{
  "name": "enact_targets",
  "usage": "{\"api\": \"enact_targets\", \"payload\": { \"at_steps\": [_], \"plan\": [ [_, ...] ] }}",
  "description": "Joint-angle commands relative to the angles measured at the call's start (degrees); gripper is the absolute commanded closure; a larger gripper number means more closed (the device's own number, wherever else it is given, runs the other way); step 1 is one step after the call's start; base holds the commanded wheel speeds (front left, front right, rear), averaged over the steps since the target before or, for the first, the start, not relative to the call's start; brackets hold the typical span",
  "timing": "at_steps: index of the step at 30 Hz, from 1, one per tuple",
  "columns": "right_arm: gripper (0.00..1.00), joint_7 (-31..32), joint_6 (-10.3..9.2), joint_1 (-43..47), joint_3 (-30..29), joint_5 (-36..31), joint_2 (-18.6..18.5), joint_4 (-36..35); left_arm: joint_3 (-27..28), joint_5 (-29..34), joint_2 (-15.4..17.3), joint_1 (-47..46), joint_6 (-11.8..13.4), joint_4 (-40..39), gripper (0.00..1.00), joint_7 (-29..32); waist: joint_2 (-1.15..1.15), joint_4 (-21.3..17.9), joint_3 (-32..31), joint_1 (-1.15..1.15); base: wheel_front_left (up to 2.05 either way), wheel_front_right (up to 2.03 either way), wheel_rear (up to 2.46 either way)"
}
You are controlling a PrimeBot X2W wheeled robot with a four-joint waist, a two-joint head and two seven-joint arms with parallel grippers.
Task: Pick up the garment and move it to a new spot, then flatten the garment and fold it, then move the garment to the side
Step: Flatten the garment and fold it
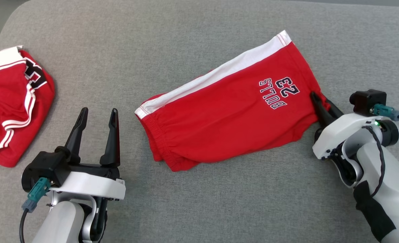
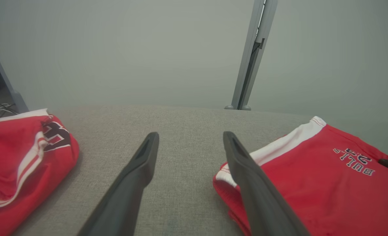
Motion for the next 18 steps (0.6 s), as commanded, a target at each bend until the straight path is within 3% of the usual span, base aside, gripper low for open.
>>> {"api": "enact_targets", "payload": {
  "at_steps": [1, 8, 18],
  "plan": [
    [1.00, -0.61, -0.01, 2.34, 0.31, 0.81, -0.09, 0.52, 0.27, 0.54, 0.05, -0.51, -0.31, 0.11, 0.00, -0.22, 0.00, -0.72, -0.63, 0.00, 0.00, 0.00, 0.00],
    [1.00, -5.21, -0.01, 9.76, -1.72, 4.79, -0.25, -3.07, 0.45, 1.10, 0.51, 1.22, -1.05, 0.70, 0.00, -0.21, 0.00, -3.83, -3.97, 0.00, 0.00, 0.00, 0.00],
    [1.00, -6.05, -0.01, 25.07, -14.38, 2.16, 4.32, -13.98, 0.71, 0.50, 2.24, 3.50, -0.27, -0.73, 0.00, 1.66, 0.00, -8.89, -7.02, 0.00, 0.00, 0.00, 0.00]
  ]
}}
